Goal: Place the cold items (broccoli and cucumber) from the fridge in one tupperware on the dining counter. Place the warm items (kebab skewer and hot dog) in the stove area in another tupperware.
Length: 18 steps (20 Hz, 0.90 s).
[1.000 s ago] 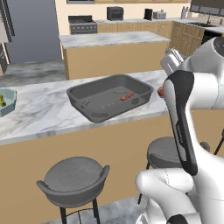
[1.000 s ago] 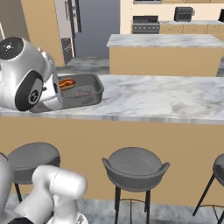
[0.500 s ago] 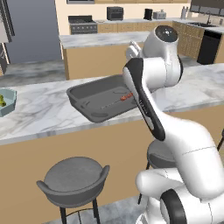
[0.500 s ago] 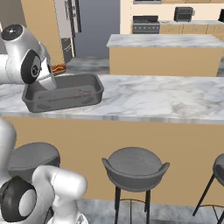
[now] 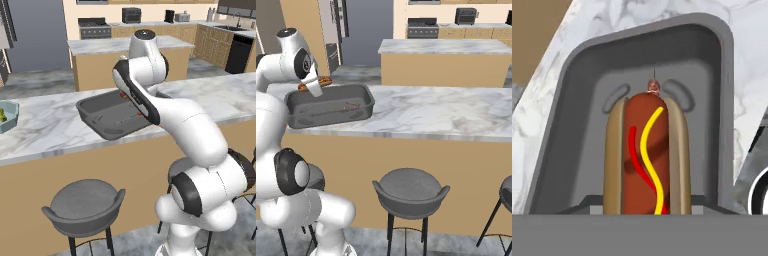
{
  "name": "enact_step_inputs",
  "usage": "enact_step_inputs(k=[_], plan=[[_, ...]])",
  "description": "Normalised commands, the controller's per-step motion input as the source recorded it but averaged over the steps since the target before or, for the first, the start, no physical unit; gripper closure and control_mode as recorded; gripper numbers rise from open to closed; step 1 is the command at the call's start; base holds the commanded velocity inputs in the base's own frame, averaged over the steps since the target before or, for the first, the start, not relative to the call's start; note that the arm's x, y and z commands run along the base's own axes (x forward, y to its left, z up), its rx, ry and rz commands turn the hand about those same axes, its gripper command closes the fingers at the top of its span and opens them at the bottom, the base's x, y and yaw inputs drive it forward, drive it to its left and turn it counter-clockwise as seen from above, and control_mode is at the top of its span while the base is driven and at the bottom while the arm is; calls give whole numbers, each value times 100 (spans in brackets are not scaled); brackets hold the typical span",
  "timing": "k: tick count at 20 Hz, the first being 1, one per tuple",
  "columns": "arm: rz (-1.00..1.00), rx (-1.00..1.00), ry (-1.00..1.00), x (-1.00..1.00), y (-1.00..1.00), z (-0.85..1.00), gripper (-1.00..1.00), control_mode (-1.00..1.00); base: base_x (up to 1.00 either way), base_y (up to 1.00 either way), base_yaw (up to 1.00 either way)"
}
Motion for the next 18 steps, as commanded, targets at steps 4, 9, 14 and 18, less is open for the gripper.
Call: enact_step_inputs(k=[4, 9, 14, 18], plan=[[22, 0, 11, 62, -28, -56, 100, -100, 0, 0, 0], [19, -1, 0, 38, 14, -75, 100, -100, 0, 0, 0], [10, -11, 6, 43, 71, -51, 100, -100, 0, 0, 0], [9, -10, 12, 58, 58, -25, 100, -100, 0, 0, 0]])
